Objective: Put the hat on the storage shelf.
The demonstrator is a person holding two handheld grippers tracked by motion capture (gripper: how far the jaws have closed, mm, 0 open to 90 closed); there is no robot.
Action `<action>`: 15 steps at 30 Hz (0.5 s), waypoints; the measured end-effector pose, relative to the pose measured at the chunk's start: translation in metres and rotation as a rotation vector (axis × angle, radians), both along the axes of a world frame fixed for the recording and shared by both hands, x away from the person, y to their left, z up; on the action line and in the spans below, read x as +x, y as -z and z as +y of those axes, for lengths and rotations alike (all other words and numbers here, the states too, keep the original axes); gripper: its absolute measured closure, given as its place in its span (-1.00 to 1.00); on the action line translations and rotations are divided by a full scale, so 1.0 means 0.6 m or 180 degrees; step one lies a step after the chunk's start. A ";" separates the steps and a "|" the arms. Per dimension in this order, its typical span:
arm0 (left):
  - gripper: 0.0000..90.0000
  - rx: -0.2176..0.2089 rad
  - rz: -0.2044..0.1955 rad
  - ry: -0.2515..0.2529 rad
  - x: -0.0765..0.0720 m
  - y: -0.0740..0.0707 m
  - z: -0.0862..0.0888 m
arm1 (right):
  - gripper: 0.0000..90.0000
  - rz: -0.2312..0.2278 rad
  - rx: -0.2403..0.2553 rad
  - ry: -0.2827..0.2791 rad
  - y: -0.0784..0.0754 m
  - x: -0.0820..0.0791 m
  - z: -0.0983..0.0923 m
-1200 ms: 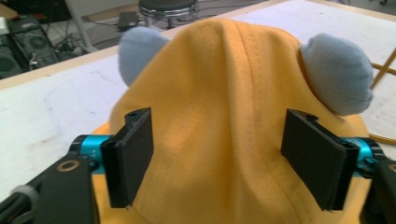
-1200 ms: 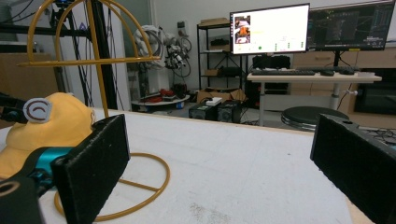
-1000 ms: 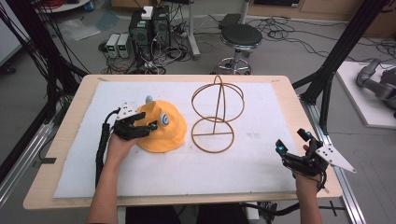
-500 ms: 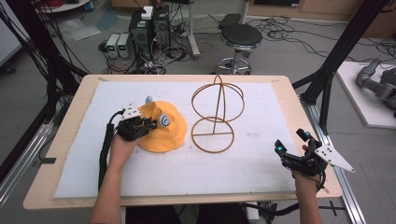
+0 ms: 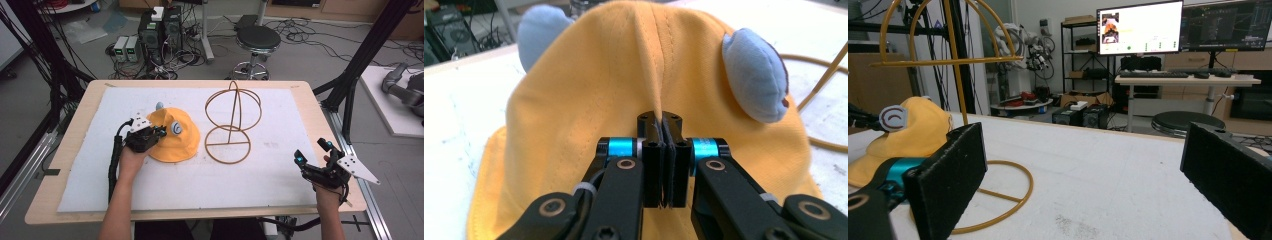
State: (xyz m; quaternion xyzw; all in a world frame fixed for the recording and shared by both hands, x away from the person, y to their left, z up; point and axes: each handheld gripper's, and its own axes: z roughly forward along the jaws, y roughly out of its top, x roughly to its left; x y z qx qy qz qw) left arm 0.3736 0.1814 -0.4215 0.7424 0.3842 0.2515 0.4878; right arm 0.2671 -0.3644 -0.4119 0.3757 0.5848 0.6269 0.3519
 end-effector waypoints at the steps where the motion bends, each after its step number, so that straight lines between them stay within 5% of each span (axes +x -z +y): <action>1: 0.95 -0.0006 -0.0029 0.0000 -0.001 -0.002 0.000 | -0.91 0.0014 0.0004 -0.0004 0.000 0.000 0.000; 7: 0.95 -0.0078 -0.0182 0.0004 -0.012 -0.014 0.005 | -0.91 0.0033 0.0006 -0.0008 0.001 -0.001 0.001; 15: 0.95 -0.0369 -0.0490 -0.0035 -0.027 -0.046 0.020 | -0.91 0.0026 -0.0005 -0.0006 0.002 0.000 0.001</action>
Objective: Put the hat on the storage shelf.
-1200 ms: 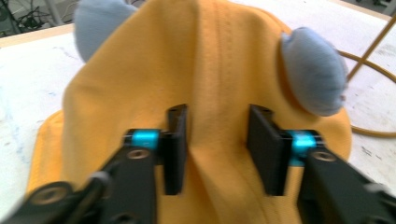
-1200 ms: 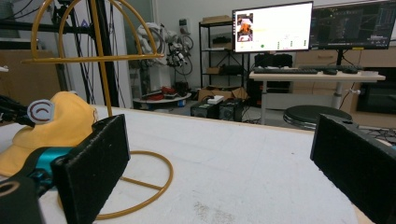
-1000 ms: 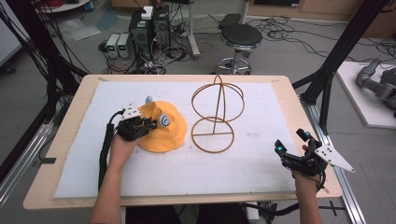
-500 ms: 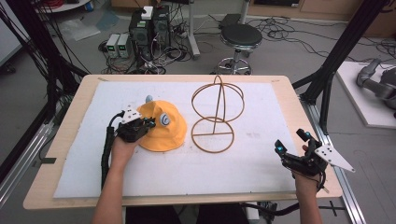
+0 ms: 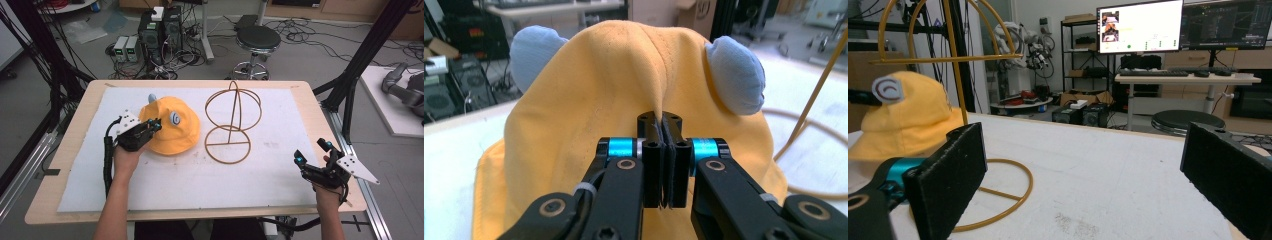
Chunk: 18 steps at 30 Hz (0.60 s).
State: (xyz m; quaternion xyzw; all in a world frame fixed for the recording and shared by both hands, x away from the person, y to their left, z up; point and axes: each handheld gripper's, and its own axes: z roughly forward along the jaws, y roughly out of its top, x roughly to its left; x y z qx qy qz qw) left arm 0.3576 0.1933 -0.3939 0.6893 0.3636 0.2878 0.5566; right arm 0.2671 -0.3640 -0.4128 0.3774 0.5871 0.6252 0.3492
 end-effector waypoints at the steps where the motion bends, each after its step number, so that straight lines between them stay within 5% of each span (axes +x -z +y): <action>1: 0.95 -0.0020 -0.0034 -0.0008 -0.003 -0.006 0.001 | -0.91 -0.0001 -0.0005 0.0000 0.000 0.000 0.000; 9: 0.95 -0.0287 -0.0347 0.0030 -0.017 -0.047 0.005 | -0.91 0.0002 -0.0019 0.0000 0.001 0.001 0.002; 18: 0.95 -0.0260 -0.0584 -0.0024 -0.022 -0.105 0.001 | -0.91 0.0010 0.0012 0.0007 0.001 0.000 -0.001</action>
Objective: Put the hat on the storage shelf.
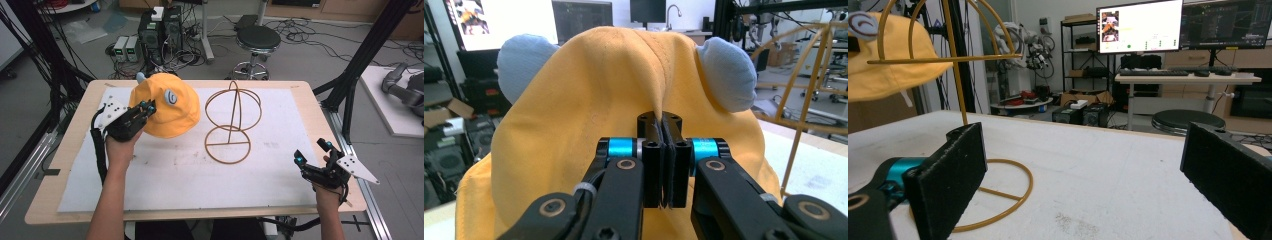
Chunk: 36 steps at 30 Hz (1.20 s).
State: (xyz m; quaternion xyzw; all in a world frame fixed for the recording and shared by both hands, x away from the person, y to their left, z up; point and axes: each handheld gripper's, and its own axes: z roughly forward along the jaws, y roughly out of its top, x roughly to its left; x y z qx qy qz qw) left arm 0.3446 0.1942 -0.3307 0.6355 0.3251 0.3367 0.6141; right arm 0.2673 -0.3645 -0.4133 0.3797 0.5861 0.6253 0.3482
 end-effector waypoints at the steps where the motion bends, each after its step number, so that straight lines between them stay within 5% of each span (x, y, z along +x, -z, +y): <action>1: 0.95 0.0004 -0.0029 -0.0014 -0.001 -0.007 0.000 | -0.91 -0.0002 0.0001 -0.0002 0.000 0.000 0.000; 16: 0.95 -0.0147 -0.0370 0.0043 -0.019 -0.095 -0.018 | -0.91 -0.0024 0.0040 0.0021 0.000 0.000 -0.004; 27: 0.95 -0.0278 -0.0580 0.0322 -0.031 -0.142 -0.081 | -0.91 -0.0032 0.0067 0.0023 -0.001 -0.001 -0.007; 36: 0.95 -0.0329 -0.0628 0.0536 -0.028 -0.146 -0.151 | -0.91 -0.0046 0.0075 0.0023 -0.003 -0.002 -0.008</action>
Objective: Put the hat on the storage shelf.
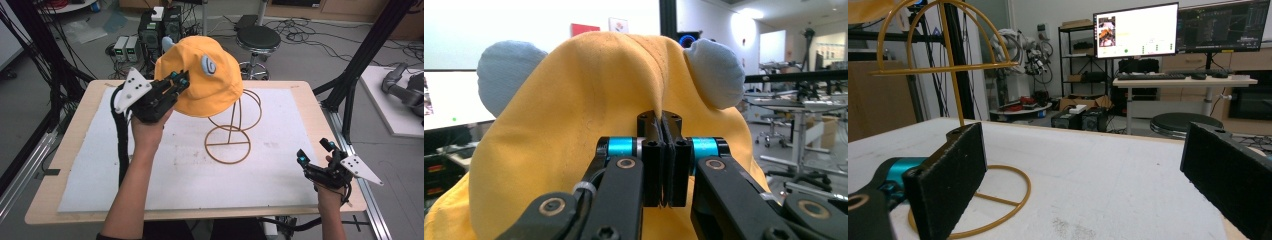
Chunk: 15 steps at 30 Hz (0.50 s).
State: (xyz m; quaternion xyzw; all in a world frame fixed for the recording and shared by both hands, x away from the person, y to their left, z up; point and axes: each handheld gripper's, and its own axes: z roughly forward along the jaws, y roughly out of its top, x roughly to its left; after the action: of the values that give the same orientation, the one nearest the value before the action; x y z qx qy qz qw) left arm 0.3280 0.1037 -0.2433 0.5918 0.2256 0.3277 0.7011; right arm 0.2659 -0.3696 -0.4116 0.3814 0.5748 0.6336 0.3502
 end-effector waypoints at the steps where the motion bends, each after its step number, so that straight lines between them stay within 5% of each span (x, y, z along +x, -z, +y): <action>1: 0.95 0.0016 -0.0002 0.0012 0.001 0.002 -0.008 | -0.91 0.0008 0.0005 0.0000 0.000 0.000 0.000; 15: 0.95 0.0011 0.0121 0.0125 0.018 0.046 -0.079 | -0.91 0.0001 0.0020 0.0009 0.001 0.000 -0.004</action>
State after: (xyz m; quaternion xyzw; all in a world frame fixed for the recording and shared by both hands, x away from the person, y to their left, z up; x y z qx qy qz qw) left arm 0.3386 0.0563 -0.2711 0.6035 0.2266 0.3030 0.7019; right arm 0.2658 -0.3720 -0.4121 0.3834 0.5724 0.6349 0.3498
